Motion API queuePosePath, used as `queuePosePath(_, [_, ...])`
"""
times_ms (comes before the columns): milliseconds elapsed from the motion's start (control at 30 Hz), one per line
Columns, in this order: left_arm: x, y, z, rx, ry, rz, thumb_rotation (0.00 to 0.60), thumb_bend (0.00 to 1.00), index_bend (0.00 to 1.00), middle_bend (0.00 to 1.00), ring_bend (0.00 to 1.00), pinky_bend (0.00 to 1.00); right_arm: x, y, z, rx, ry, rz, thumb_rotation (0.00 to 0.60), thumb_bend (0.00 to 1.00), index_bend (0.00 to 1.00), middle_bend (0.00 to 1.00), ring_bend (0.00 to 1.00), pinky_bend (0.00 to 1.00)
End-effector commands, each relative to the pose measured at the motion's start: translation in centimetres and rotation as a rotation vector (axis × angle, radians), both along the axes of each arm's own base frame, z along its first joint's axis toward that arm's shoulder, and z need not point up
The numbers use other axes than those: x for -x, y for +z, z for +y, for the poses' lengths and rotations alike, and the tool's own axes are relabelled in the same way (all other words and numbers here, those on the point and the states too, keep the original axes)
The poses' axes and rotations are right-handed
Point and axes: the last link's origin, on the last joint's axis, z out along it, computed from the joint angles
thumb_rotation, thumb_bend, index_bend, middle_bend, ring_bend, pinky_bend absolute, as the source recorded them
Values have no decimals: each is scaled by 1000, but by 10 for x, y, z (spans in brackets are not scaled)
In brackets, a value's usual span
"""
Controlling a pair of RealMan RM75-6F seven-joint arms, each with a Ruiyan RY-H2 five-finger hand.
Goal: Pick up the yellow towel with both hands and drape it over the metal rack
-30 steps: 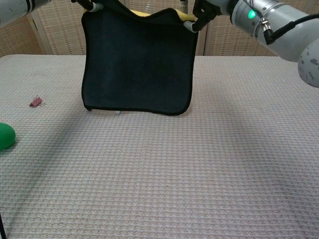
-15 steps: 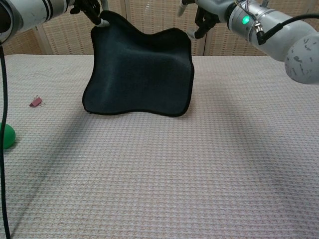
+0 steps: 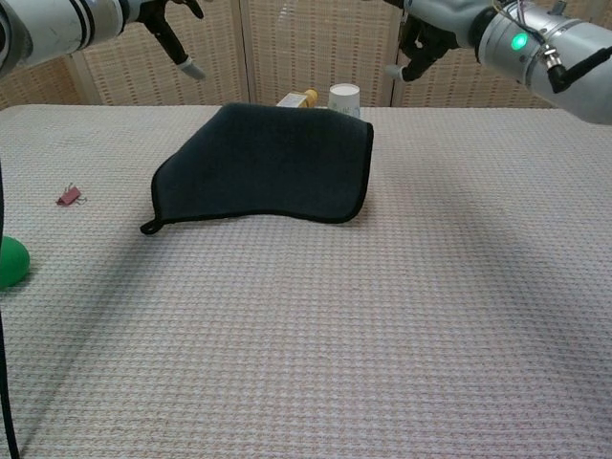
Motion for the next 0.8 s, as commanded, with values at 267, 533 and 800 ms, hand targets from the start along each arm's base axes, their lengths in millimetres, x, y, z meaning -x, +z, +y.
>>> queuePosePath(267, [69,29,-55,-65,98,-70,600,169,116,169,10,325,60,43,59,-53,-37,-1,600,395,78,839,938,1000])
queuePosePath(533, [124,51,-128,-107,125,-41,600,169,180,169,17,324,99,73,107,-107,-85,-8,600,415,122,532,560,608])
queuePosePath(800, [162,72,-193,-184,136,7,600,169,210,169,23,325,148,105,160,-70,-164,11,600,416,124,319,293,253])
